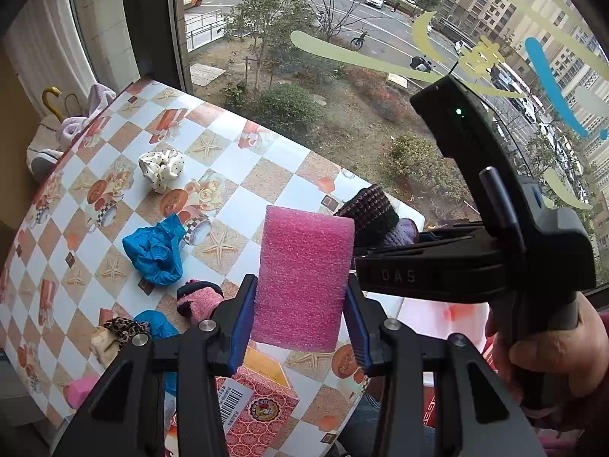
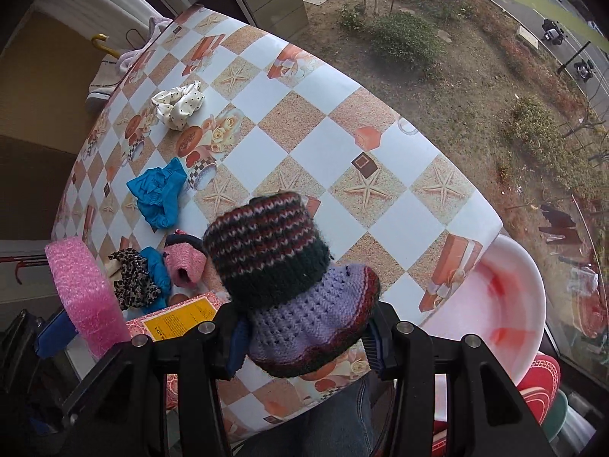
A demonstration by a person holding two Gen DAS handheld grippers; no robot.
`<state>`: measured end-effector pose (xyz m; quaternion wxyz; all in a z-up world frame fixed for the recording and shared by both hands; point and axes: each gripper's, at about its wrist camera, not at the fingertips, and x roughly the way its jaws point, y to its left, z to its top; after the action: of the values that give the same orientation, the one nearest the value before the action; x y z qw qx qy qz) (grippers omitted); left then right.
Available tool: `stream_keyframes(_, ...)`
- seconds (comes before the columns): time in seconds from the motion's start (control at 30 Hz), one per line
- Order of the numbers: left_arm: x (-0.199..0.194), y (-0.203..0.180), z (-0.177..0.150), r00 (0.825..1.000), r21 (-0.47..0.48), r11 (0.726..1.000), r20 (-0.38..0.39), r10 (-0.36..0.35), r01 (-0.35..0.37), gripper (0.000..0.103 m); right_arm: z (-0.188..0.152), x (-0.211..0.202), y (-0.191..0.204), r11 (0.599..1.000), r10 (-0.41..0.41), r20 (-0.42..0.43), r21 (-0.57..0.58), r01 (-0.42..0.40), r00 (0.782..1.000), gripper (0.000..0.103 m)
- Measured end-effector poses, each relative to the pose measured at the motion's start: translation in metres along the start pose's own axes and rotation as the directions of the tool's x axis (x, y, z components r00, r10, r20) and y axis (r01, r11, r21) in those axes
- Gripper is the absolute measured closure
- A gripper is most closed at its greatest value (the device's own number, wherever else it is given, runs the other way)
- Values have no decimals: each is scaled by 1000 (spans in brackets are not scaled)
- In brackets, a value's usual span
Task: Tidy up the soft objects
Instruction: 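Lift the pink sponge and knitted hat and carry both toward the white box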
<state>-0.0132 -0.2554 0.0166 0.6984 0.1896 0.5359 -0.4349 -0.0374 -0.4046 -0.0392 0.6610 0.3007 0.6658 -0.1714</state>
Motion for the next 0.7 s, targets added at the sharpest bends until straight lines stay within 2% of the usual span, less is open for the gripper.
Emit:
stream_keyframes(0.2,-15,-21,-48,999,84,996,-33,-31,34,55,-41,1,-4,1000,-29,-29,8,30,999,53)
stream_keyframes(0.37,-28,-25,-86,997,123,991,-52,-52,58,55,-77,5,1,999,-49,-54,-15,48,997,53)
stream_keyframes(0.53,-43,-15,-120,999,135,991,-41,-4,9,55,-113,8,16,995,-59,-78,-82,53,995,53)
stream_keyframes(0.7,-61,7,-154,999,69,997,-24,39,-38,55,-147,19,38,989,-16,-135,-147,-4,991,53)
